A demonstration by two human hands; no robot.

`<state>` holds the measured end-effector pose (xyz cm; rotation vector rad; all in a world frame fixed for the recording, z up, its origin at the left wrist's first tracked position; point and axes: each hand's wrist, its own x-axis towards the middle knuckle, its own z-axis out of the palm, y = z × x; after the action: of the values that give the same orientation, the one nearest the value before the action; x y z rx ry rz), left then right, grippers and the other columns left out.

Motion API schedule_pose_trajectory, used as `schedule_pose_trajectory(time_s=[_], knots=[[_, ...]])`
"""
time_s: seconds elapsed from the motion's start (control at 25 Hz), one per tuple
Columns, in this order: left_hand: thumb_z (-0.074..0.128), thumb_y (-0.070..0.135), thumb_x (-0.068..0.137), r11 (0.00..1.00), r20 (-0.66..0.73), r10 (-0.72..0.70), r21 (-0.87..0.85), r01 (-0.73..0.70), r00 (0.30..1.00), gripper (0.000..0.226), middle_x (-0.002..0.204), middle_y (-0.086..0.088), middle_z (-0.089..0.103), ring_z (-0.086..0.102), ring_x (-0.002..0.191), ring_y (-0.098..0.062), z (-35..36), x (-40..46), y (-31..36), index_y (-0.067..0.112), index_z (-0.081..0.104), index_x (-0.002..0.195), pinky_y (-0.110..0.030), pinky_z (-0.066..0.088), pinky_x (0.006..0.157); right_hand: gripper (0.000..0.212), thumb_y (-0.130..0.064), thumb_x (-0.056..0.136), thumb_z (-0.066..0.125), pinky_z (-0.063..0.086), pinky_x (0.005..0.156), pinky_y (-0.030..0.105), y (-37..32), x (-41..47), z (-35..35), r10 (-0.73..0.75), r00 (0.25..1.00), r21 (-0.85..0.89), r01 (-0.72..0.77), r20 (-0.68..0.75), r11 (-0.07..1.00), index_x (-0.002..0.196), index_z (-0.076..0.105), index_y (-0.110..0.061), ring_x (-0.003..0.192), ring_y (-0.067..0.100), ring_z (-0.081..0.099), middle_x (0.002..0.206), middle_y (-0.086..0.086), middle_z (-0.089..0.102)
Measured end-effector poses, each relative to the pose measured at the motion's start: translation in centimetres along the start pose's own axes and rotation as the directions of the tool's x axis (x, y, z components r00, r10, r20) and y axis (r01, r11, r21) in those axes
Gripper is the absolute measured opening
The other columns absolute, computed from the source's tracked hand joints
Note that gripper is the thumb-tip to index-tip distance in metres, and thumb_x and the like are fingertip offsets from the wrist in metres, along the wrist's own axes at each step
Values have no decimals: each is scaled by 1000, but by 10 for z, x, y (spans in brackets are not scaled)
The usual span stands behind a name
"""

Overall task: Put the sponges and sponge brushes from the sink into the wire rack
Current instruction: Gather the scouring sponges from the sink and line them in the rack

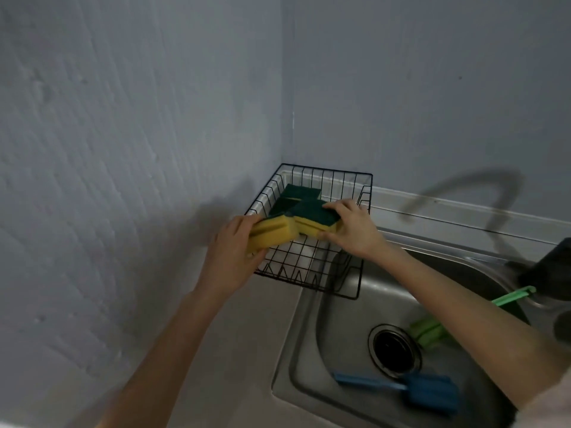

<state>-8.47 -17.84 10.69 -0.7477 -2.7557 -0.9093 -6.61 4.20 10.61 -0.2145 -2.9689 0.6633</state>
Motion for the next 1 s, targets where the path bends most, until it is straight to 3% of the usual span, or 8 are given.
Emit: schedule_pose_trajectory(time_s=[0.28,0.64,0.84,1.0], knots=[[64,21,80,1000,47,-5,-20,6,999,52,129,-10,50,45,118,-28,18,4,-19,15,43,126,-48,39,99,70,-27,79,66,33,110,43,-5,38,46,-23,984,3,23,179,1000,139,32,-15,129,34,34,141,14,34],[62,20,80,998,43,-41,-51,43,998,51,130,-8,49,43,120,-26,28,8,-28,15,43,127,-43,33,102,70,-9,79,65,40,104,39,-12,63,74,-116,975,-26,123,189,992,140,30,-10,127,34,37,140,17,30],[62,22,81,996,45,-55,-70,58,997,50,130,-6,49,42,120,-24,29,7,-30,16,42,126,-38,30,101,66,-7,83,58,43,101,40,-11,67,82,-95,982,-173,124,164,977,141,28,-17,125,35,37,146,10,27],[61,23,81,996,51,-53,-67,57,997,50,130,-6,48,41,121,-23,30,9,-32,16,42,126,-37,30,101,69,-20,82,59,36,101,41,-14,66,83,-101,985,-345,144,141,928,142,26,-22,125,33,32,149,8,25]])
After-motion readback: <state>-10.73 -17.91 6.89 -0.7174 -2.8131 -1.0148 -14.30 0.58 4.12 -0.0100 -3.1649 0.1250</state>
